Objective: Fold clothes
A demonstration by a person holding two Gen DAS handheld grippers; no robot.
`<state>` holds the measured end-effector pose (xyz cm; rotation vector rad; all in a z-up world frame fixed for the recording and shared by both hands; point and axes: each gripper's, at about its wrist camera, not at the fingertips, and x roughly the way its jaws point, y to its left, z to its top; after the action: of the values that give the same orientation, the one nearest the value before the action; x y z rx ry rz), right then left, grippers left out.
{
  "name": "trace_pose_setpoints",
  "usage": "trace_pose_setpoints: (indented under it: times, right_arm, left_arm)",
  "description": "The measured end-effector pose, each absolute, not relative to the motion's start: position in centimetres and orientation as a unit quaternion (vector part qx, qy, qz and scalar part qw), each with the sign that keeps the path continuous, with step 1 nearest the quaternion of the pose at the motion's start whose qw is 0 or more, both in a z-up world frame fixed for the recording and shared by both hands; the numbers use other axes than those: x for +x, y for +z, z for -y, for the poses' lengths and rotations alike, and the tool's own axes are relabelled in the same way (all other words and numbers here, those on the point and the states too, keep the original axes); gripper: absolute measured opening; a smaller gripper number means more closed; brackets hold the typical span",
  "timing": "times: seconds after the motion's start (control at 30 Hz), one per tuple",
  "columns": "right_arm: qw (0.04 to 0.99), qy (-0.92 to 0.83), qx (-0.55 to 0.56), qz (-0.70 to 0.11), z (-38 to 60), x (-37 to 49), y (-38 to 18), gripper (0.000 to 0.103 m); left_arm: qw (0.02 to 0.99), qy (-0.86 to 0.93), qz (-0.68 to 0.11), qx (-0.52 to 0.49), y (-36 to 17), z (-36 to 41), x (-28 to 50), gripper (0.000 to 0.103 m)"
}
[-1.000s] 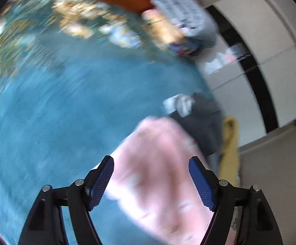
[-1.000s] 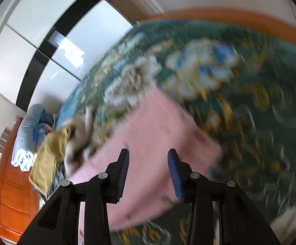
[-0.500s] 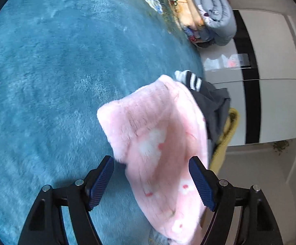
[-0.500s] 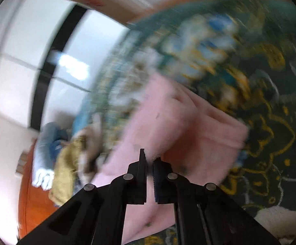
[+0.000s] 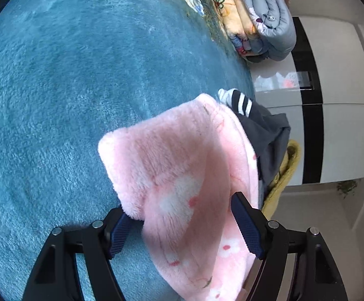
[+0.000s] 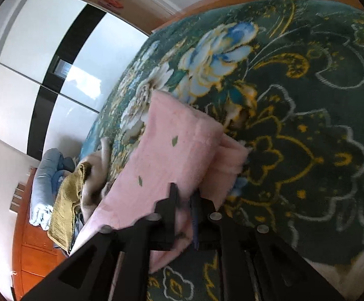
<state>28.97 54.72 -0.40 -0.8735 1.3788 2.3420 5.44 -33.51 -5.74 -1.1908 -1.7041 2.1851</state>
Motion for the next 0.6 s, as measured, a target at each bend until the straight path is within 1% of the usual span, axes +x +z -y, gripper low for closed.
trace_pose_setpoints:
  times: [0.03,0.07,0.2,0.3,0.33,0.37,0.4,0.43,0.47,0.53,0.57,0.6]
  right_arm:
    - [0.161,0.809,-0.301,-0.478,-54.8,29.6,-0.3,0.067]
    - [0.176,0.805,-0.295,-0.484,-55.2,30.0,-0.6,0.076]
    - [0.184,0.785,-0.263,-0.530,-56.4,30.3,-1.9,0.076]
    - [0.193,0.786,-0.259,-0.527,-56.6,29.0,-1.9,0.076]
    - [0.194,0.786,-0.262,-0.525,-56.5,28.5,-2.0,0.072]
    - [0.194,0.787,-0.266,-0.522,-56.3,28.0,-2.1,0.057]
    - [0.195,0.787,-0.269,-0.520,-56.2,27.5,-2.1,0.047]
    - [0.196,0.787,-0.272,-0.517,-56.1,27.0,-2.2,0.032]
    - [0.197,0.788,-0.275,-0.515,-56.0,26.5,-2.2,0.023]
    - [0.198,0.788,-0.282,-0.510,-55.7,25.5,-2.4,0.018]
    - [0.199,0.788,-0.285,-0.507,-55.6,25.0,-2.4,0.017]
    - [0.200,0.788,-0.288,-0.506,-55.5,24.6,-2.4,0.016]
  left_arm:
    - [0.066,0.726,0.561,-0.392,-5.7,33.4,5.3,0.078]
    - [0.067,0.727,0.559,-0.393,-5.7,33.2,5.0,0.079]
    - [0.068,0.726,0.562,-0.391,-5.8,32.7,4.4,0.079]
    - [0.068,0.719,0.577,-0.381,-5.8,33.0,4.5,0.079]
    - [0.070,0.714,0.585,-0.378,-5.9,33.1,4.6,0.078]
    - [0.073,0.709,0.592,-0.376,-6.0,33.2,4.6,0.078]
    - [0.076,0.705,0.598,-0.374,-6.2,33.3,4.6,0.078]
    - [0.075,0.699,0.605,-0.373,-6.3,33.5,4.6,0.078]
    - [0.069,0.691,0.615,-0.374,-6.6,33.7,4.5,0.078]
    - [0.057,0.674,0.633,-0.376,-7.0,34.1,4.4,0.075]
    - [0.050,0.665,0.642,-0.377,-7.3,34.4,4.3,0.067]
    - [0.044,0.657,0.651,-0.378,-7.5,34.6,4.3,0.048]
